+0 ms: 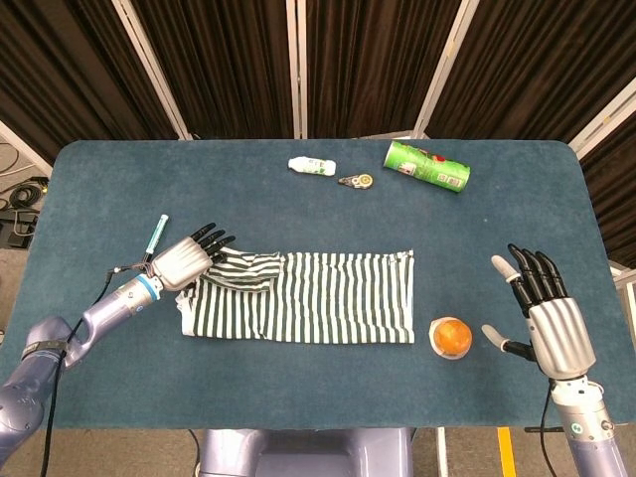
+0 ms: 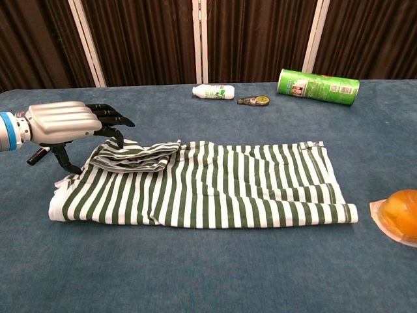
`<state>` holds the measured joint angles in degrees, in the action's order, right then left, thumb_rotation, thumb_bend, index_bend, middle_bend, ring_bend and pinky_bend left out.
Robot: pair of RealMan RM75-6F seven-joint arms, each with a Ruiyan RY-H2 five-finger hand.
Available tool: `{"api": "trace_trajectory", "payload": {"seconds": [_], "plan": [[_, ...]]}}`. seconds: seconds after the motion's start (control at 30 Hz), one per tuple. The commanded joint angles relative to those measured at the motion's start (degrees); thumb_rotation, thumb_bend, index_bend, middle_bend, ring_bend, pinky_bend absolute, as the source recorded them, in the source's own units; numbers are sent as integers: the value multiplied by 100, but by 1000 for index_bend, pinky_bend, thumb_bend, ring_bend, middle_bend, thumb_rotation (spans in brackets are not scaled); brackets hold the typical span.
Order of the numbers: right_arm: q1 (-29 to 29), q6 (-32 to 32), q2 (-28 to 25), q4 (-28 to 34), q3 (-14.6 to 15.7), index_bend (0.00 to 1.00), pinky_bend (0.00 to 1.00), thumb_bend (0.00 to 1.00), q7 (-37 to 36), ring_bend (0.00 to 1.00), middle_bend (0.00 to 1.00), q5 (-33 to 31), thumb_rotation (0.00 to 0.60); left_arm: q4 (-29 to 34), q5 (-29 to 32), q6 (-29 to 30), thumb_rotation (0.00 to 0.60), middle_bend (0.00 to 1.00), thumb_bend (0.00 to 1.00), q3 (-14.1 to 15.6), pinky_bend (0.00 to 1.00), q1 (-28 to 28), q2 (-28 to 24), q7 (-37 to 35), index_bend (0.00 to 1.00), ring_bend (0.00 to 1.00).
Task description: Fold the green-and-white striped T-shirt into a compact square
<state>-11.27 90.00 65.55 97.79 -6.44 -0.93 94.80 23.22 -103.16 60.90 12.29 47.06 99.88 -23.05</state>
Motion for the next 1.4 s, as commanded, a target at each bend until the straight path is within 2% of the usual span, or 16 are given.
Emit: {"api": "trace_trajectory", "payload": {"seconds": [0.03, 0.63, 1.03, 1.4], "plan": [[1, -1, 2, 3, 1, 158, 0, 33, 11, 0, 19, 3, 600, -66, -15, 13, 600, 0, 0, 31, 0, -25, 32, -24, 264, 0], [21, 16, 13, 55, -7, 158, 0, 33, 85, 0, 22, -4, 600, -377, -46, 84, 600, 0, 0, 145, 0, -132, 97, -187, 230, 0], [40, 73, 3, 87, 2, 163, 0, 33, 93, 0, 26, 73, 600, -483, -11, 9, 600, 0, 4, 152, 0, -165, 263, -232, 264, 0], [49, 96, -3, 81, 4, 164, 0, 33, 88, 0, 29, 104, 600, -558, 42, 66, 600, 0, 212, 100, 0, -158, 380, -249, 342, 0]]}}
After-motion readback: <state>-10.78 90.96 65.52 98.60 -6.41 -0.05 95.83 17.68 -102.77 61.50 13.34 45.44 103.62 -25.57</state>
